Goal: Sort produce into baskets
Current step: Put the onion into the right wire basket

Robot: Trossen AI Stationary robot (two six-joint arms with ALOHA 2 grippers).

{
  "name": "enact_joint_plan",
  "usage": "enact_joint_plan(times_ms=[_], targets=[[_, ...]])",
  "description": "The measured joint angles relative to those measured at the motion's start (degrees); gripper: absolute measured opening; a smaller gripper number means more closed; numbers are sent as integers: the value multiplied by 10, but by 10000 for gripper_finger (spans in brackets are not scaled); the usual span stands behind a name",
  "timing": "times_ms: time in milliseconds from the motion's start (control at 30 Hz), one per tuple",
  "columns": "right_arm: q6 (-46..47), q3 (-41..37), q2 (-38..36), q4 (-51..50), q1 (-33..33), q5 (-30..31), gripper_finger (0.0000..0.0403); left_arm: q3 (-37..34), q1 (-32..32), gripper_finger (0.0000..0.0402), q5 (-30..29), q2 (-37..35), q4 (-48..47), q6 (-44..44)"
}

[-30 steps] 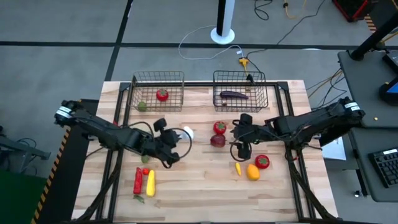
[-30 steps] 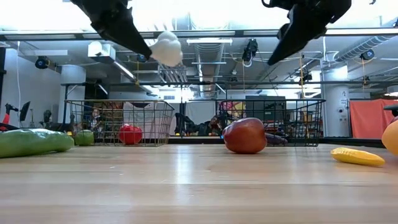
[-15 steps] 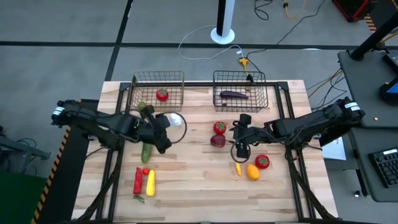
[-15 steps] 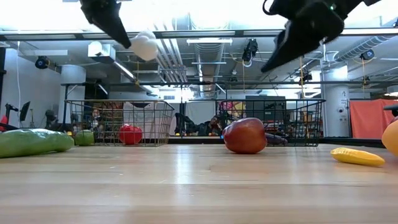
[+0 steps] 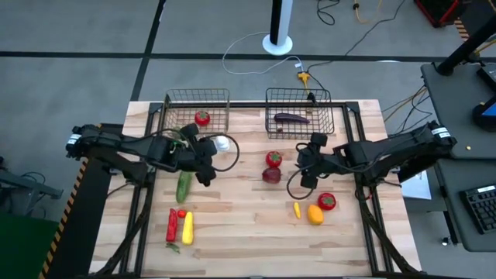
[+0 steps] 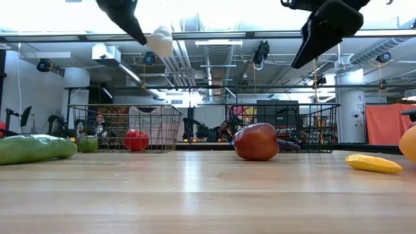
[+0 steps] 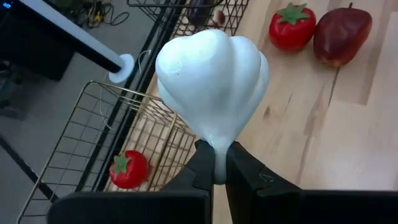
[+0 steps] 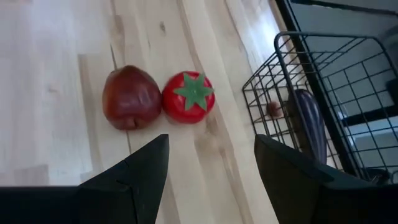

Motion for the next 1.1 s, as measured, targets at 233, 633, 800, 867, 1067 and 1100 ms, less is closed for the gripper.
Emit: enact_joint_plan(times_ms=[233,633,800,867,1067,1100], targets=[[-119,-40,0,289,0,-25,228,-54,-1,0,43,2,243,99],[-240,-183,43,779,20,-80,228,-212,-13,0,65,7,619,148],[-304,-180,80,834,20,-50,228,-247,-14,0,85,8,723,142],[-325,-174,84,828,20,-28,228,-252,-15,0,86,8,732,141],[-359,-145,99,828,19,-21,239,-257,-16,0,88,8,730,117],[-363,-141,101,824,19,-21,246,-259,-16,0,88,8,730,115]])
